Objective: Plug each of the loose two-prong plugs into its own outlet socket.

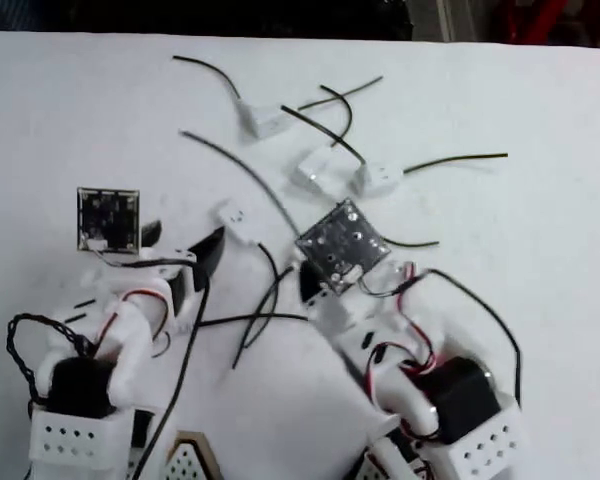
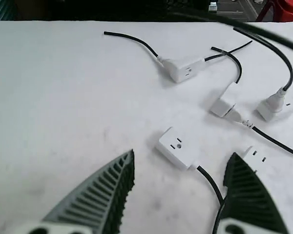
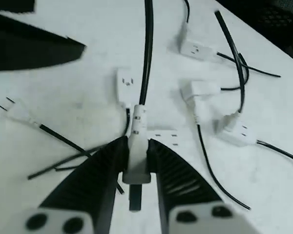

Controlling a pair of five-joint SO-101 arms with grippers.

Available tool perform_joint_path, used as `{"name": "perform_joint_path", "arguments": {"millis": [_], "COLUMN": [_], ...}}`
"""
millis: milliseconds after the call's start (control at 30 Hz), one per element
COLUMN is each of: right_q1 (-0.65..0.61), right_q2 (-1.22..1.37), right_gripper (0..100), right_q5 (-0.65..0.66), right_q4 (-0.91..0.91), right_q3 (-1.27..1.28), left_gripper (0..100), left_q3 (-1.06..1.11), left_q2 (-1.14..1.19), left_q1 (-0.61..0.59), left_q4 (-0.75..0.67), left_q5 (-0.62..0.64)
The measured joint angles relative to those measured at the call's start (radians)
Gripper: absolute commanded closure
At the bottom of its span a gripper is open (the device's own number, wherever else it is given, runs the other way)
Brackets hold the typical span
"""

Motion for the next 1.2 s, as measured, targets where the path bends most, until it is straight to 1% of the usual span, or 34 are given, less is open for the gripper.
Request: {"name": "perform_joint_path", "arguments": {"millis": [167, 400, 533, 700, 867, 1000, 1100, 1200], "right_q1": [-0.137, -0.158, -0.158, -0.158, -0.160, -0.155, -0.084, -0.008], "right_q2": [0.000, 0.000, 0.002, 0.005, 0.005, 0.005, 0.005, 0.005], "right_gripper": [98.1, 98.1, 98.1, 98.1, 98.1, 98.1, 98.1, 98.1], "right_q5": [-0.087, -0.118, -0.118, -0.118, -0.117, -0.117, -0.115, -0.115], "right_q4": [-0.092, -0.218, -0.249, -0.284, -0.285, -0.285, -0.296, -0.353], "right_q3": [0.081, 0.227, 0.261, 0.296, 0.301, 0.301, 0.301, 0.325], "left_gripper": [71, 71, 71, 71, 71, 71, 71, 71], "left_q3": [0.000, 0.000, -0.002, -0.006, -0.008, -0.008, -0.008, -0.008], "left_q2": [0.000, 0.000, 0.000, -0.002, -0.012, -0.012, -0.012, -0.012], "left_q1": [0.049, 0.138, 0.189, 0.247, 0.310, 0.319, 0.313, 0.267], "left_q4": [0.000, 0.000, 0.000, 0.002, 0.041, 0.043, 0.043, 0.046], "left_q5": [0.002, 0.002, 0.005, -0.058, -0.078, -0.078, -0.078, -0.078]}}
